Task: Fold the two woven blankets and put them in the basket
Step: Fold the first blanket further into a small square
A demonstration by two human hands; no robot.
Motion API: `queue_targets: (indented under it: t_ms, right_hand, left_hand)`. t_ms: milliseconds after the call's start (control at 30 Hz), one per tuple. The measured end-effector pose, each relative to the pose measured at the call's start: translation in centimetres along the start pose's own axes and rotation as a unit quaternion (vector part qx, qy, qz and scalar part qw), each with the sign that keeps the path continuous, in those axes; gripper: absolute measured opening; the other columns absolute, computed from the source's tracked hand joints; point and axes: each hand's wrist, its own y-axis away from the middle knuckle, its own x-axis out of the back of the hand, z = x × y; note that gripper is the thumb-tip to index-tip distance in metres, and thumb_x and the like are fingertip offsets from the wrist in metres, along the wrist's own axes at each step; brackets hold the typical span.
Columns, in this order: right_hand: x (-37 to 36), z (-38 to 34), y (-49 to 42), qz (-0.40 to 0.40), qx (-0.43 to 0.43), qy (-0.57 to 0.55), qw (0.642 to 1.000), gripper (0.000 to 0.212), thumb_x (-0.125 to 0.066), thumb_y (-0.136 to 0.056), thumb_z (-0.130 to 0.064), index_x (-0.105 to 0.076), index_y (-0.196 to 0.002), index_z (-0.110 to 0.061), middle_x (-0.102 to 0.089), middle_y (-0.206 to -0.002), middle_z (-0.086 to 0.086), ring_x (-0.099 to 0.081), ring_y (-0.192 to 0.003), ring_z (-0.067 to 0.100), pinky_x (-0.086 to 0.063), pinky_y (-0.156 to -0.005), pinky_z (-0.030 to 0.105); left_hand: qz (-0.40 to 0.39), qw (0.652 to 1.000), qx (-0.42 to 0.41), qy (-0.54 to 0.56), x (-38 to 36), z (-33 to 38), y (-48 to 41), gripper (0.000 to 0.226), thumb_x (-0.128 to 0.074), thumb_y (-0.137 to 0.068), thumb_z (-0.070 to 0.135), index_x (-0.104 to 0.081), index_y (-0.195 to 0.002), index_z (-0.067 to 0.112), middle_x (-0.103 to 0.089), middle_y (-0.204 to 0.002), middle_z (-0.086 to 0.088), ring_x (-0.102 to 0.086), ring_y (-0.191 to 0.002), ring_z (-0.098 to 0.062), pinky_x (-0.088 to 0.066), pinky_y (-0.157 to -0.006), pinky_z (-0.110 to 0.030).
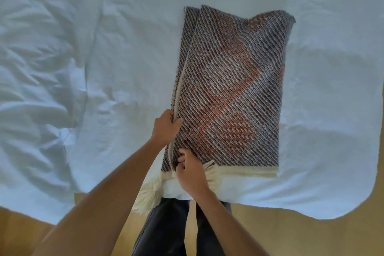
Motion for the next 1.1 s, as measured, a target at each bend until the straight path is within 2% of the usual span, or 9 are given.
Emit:
queue_targets:
  t_ms: [133,233,367,500,600,700,800,900,1100]
  right_hand:
    - [2.4,2.0,0.3,0.034,-0.003,0.017,0.999,0.038,-0.048,-0.091,-0.006,-0.05,-0.128,-0.014,-0.06,-0.108,-0.001,-0.057,-0.098,0.012,-0.049,-0.087,0.028]
    - [3.9,3.1,0.3,0.044,0.002,0.03,0.999,0.036,-0.048,-0.091,-0.006,-0.052,-0.126,-0.013,-0.06,-0.103,-0.003,-0.056,-0.094,0.01,-0.047,-0.083,0.022]
    - [4.7,3.4,0.3,0.029,0.028,0.055,0.998,0.032,-0.049,-0.092,-0.007,-0.053,-0.123,-0.013,-0.058,-0.102,-0.004,-0.055,-0.093,0.009,-0.046,-0.082,0.021]
    - [4.6,3.0,-0.4,0.0,0.081,0.128,0.989,0.035,-0.047,-0.092,-0.008,-0.051,-0.127,-0.012,-0.057,-0.115,0.002,-0.053,-0.098,0.011,-0.048,-0.087,0.029]
    - [4.5,1.8,-1.5,-0.023,0.142,0.211,0.967,0.04,-0.044,-0.094,-0.009,-0.045,-0.134,-0.014,-0.054,-0.122,0.006,-0.052,-0.109,0.019,-0.046,-0.091,0.034]
    - [3.7,0.1,-3.0,-0.047,0.197,0.294,0.934,0.049,-0.044,-0.093,-0.009,-0.036,-0.14,-0.02,-0.049,-0.123,0.009,-0.047,-0.11,0.024,-0.042,-0.086,0.034]
    - [2.5,-1.2,-4.3,-0.066,0.234,0.409,0.879,0.063,-0.051,-0.089,-0.008,-0.027,-0.144,-0.028,-0.043,-0.124,0.014,-0.042,-0.112,0.03,-0.04,-0.088,0.039]
    - [1.7,-1.6,-5.1,-0.07,0.239,0.477,0.843,0.054,-0.055,-0.086,-0.006,-0.037,-0.135,-0.021,-0.043,-0.126,0.015,-0.04,-0.115,0.033,-0.037,-0.092,0.042]
    - [1.1,-1.9,-6.0,-0.111,0.263,0.421,0.861,0.032,-0.048,-0.092,-0.006,-0.049,-0.123,-0.014,-0.047,-0.125,0.012,-0.043,-0.115,0.03,-0.04,-0.09,0.041]
  left_hand:
    - [-0.047,0.998,0.04,-0.005,-2.3,-3.7,4.0,0.03,-0.057,-0.089,0.031,-0.051,-0.108,0.009,-0.059,-0.086,-0.001,-0.054,-0.07,-0.012,-0.038,-0.057,-0.018]
    - [-0.069,0.995,0.055,-0.036,-4.2,-5.5,6.4,0.052,-0.063,-0.084,0.037,-0.042,-0.124,0.011,-0.063,-0.108,-0.008,-0.062,-0.092,-0.026,-0.051,-0.075,-0.033]
    - [-0.071,0.99,0.084,-0.084,-4.8,-6.5,8.0,0.042,-0.057,-0.081,0.017,-0.042,-0.12,0.014,-0.063,-0.106,-0.009,-0.062,-0.093,-0.03,-0.055,-0.077,-0.043]
    - [-0.07,0.978,0.075,-0.183,-2.8,-8.2,7.5,0.029,-0.049,-0.079,0.01,-0.056,-0.107,0.017,-0.063,-0.108,-0.008,-0.055,-0.105,-0.031,-0.051,-0.085,-0.044]
    - [-0.076,0.968,0.114,-0.21,-1.8,-8.5,7.5,0.024,-0.047,-0.079,0.006,-0.057,-0.098,0.016,-0.059,-0.107,-0.008,-0.049,-0.111,-0.031,-0.047,-0.088,-0.042]
    - [-0.082,0.977,0.136,-0.144,-2.2,-8.4,7.8,0.019,-0.052,-0.073,0.022,-0.053,-0.091,0.016,-0.058,-0.101,-0.01,-0.053,-0.101,-0.032,-0.049,-0.085,-0.046]
    - [-0.054,0.981,0.138,-0.124,-3.1,-8.1,8.2,0.036,-0.055,-0.079,0.039,-0.046,-0.104,0.015,-0.051,-0.107,-0.009,-0.051,-0.103,-0.031,-0.046,-0.087,-0.044]
    - [-0.052,0.976,0.111,-0.182,-3.9,-8.1,8.3,0.037,-0.049,-0.089,0.034,-0.042,-0.119,0.013,-0.046,-0.12,-0.01,-0.047,-0.113,-0.032,-0.042,-0.092,-0.046]
    - [-0.09,0.974,0.133,-0.16,-2.9,-8.2,7.3,0.028,-0.045,-0.084,0.027,-0.058,-0.107,0.018,-0.051,-0.115,-0.009,-0.05,-0.109,-0.031,-0.044,-0.093,-0.046]
